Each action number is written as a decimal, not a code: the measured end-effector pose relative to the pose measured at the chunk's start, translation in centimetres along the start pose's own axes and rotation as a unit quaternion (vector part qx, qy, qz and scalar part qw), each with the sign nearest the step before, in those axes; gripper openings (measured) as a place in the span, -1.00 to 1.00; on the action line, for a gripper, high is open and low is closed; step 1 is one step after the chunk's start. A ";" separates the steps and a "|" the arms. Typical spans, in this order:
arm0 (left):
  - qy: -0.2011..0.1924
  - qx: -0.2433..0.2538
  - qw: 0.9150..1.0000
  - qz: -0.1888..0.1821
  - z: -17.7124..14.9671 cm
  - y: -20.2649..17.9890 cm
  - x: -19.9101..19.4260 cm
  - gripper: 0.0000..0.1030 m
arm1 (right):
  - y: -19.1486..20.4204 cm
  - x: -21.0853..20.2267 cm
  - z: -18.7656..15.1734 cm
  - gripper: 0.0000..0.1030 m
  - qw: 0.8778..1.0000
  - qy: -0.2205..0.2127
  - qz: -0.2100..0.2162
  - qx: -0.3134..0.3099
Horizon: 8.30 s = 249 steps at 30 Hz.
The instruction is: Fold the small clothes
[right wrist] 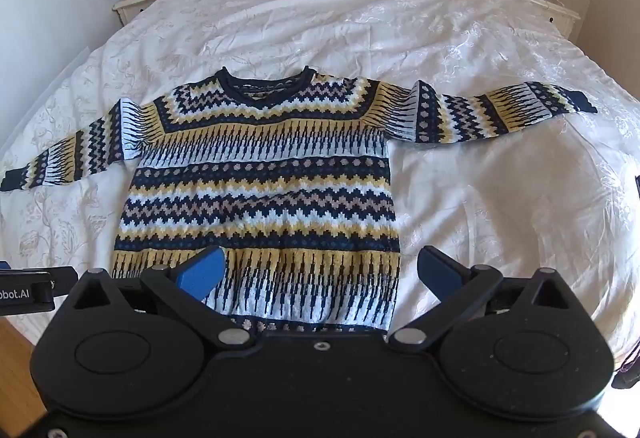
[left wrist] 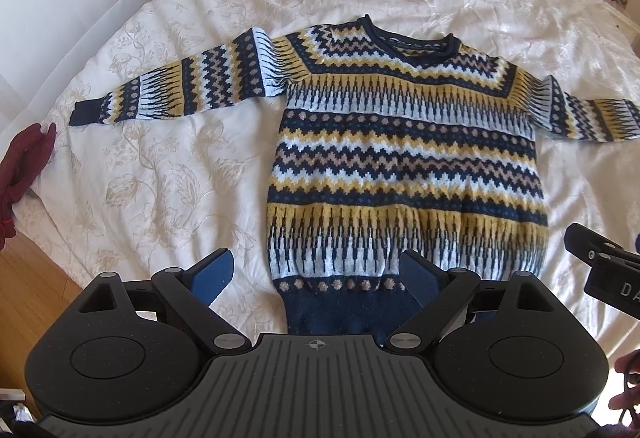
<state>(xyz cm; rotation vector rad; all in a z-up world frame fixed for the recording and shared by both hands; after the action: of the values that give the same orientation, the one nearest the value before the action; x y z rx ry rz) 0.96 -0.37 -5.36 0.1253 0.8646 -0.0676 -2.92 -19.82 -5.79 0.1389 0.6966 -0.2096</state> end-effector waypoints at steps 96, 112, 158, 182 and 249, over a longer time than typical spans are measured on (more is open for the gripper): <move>0.106 0.057 0.993 0.004 11.6 -5.5 19.0 0.75 | -14.6 19.9 9.5 0.73 0.989 0.068 -0.116 0.056; 0.106 0.037 0.993 0.025 12.2 -13.7 17.6 0.75 | -34.7 22.3 13.2 0.66 0.980 0.046 -0.179 0.073; 0.082 0.046 0.996 0.004 11.7 0.1 19.5 0.63 | -9.9 22.4 20.5 -0.74 0.991 -0.063 0.053 0.105; 0.066 -0.024 0.997 -0.027 11.9 7.8 22.2 0.63 | 15.9 25.9 6.3 -0.45 0.974 0.029 0.215 -0.064; 0.053 0.020 0.998 0.033 10.8 3.5 26.6 -0.36 | -15.6 33.0 8.9 -0.08 0.982 0.038 -0.128 0.132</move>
<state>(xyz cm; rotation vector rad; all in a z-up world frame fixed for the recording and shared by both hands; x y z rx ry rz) 26.71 1.42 -18.45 0.1959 0.9642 -0.0167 23.59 -41.45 -21.33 0.3129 0.7609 -0.5473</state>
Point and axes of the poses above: each gripper's, at about its wrist camera, not at the fingertips, and x roughly the way its jaws point, y to its left, z to its top, the point moved 4 cm from there along x, roughly the way its jaws point, and after that the axes turned 15 degrees about -y, right-handed, at the moved point
